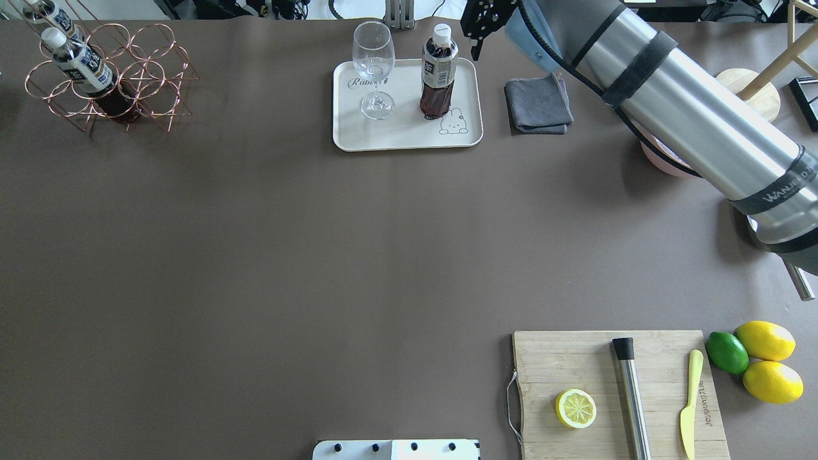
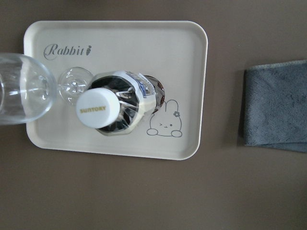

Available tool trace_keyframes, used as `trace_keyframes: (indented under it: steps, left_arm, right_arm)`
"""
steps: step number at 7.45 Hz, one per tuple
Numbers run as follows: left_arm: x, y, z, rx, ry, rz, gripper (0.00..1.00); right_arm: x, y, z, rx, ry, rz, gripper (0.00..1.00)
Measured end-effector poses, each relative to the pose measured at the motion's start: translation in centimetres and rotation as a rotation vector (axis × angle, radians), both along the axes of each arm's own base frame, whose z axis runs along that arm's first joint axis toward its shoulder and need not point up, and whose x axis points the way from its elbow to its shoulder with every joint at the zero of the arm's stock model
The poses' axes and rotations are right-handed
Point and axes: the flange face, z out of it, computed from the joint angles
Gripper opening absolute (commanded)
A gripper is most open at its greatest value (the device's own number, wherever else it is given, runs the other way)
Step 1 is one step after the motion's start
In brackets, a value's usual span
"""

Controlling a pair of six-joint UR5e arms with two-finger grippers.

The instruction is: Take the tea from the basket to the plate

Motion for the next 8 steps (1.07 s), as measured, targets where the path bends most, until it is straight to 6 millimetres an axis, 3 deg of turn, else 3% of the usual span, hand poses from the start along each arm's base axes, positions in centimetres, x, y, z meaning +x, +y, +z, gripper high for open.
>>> trace_keyframes:
  steps: [1,3,5,7,8]
  left_arm:
    - [0.0,0.0,0.0,-0.018,0.007,-0.015,0.98]
    - [0.0,0.1,0.4,-0.073,0.027,-0.063,0.98]
    - [0.0,0.2,0.6,-0.094,0.035,-0.082,0.98]
    - [0.0,0.3,0.4,-0.092,0.038,-0.084,0.98]
    - [-0.2,0.5,0.0,-0.083,0.043,-0.085,0.98]
  right_arm:
    - [2.2,1.8,3.1,0.044,0.022,-0.027,0.99]
    - [7.0,8.0,11.0,0.094,0.066,-0.04,0.99]
    - [11.7,15.1,17.8,0.086,0.097,-0.035,0.99]
    - [16.3,20.2,23.4,0.037,0.126,-0.018,0.99]
    - [18.6,21.8,26.4,0.014,0.141,-0.006,0.99]
